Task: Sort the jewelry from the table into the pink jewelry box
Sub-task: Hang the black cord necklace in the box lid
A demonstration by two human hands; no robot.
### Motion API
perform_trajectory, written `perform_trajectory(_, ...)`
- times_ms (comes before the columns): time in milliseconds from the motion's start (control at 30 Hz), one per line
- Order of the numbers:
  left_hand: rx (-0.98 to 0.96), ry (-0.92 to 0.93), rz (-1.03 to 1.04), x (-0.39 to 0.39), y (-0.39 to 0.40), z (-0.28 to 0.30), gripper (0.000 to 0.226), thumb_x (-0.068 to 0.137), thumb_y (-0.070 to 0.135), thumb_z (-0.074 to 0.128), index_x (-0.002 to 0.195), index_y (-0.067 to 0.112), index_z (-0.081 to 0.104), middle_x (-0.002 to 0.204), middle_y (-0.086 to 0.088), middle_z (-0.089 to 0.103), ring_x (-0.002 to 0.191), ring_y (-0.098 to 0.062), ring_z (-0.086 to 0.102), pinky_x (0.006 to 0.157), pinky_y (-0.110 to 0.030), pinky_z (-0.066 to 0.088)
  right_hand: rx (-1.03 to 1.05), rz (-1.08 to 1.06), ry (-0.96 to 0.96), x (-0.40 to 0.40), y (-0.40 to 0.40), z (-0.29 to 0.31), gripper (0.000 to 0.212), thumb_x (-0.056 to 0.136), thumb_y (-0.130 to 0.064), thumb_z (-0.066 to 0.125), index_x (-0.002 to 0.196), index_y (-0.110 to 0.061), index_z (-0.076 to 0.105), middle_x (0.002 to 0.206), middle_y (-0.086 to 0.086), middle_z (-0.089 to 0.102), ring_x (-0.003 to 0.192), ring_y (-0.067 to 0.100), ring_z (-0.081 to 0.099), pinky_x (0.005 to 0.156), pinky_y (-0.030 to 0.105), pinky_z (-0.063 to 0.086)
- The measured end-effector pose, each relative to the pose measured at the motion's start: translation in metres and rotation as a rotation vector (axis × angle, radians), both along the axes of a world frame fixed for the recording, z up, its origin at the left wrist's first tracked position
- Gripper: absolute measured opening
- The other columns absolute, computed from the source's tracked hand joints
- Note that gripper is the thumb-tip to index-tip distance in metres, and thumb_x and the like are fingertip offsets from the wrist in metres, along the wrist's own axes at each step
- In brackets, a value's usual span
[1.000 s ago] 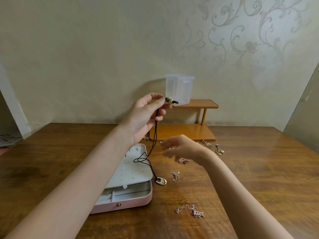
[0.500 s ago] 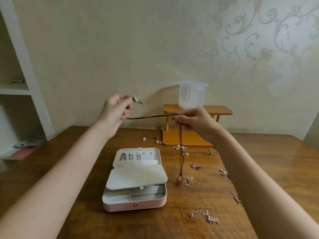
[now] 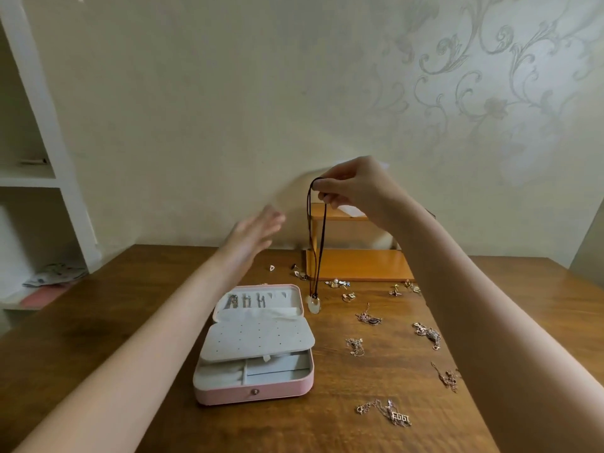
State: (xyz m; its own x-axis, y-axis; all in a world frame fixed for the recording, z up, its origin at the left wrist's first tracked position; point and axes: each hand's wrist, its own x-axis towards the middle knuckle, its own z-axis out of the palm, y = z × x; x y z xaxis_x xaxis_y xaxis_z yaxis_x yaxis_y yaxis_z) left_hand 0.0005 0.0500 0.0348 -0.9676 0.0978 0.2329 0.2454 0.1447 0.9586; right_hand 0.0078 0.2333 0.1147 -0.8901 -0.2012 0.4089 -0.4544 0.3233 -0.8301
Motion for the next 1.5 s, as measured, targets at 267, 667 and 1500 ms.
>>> perform_trajectory(267, 0.161, -0.045, -0.433, 0.023, 0.038, 0.001, 0.045, 0.099, 0.035, 0.029, 0.108, 0.004, 0.061, 0.073, -0.004, 0.062, 0.073, -0.019, 0.063, 0.08, -0.026, 0.053, -0.123, 0.04, -0.018, 0.002, -0.011, 0.006, 0.011, 0.085, -0.002, 0.063, 0.092, 0.006, 0.066, 0.067, 0.009, 0.062, 0.051, 0.007, 0.058, 0.055, 0.012, 0.048)
perform_trajectory(667, -0.294, -0.103, -0.43, 0.02, -0.013, 0.012, 0.032, 0.095, 0.036, 0.04, 0.084, 0.016, 0.062, 0.058, 0.007, 0.029, 0.049, -0.005, 0.022, 0.042, -0.018, 0.016, 0.495, 0.028, -0.088, 0.002, 0.007, -0.015, 0.042, 0.086, -0.034, 0.06, 0.121, -0.01, 0.06, 0.12, 0.004, 0.062, 0.105, 0.013, 0.058, 0.087, 0.022, 0.046)
perform_trajectory(1500, -0.419, -0.174, -0.081, -0.055, -0.058, -0.056, 0.026, 0.096, 0.028, 0.047, 0.114, 0.016, 0.061, 0.112, 0.004, 0.062, 0.109, -0.014, 0.056, 0.09, -0.024, 0.044, 0.444, -0.025, -0.074, -0.054, -0.045, -0.05, 0.016, 0.088, -0.027, 0.061, 0.081, -0.017, 0.072, 0.074, 0.015, 0.058, 0.06, 0.017, 0.041, 0.048, 0.018, 0.034)
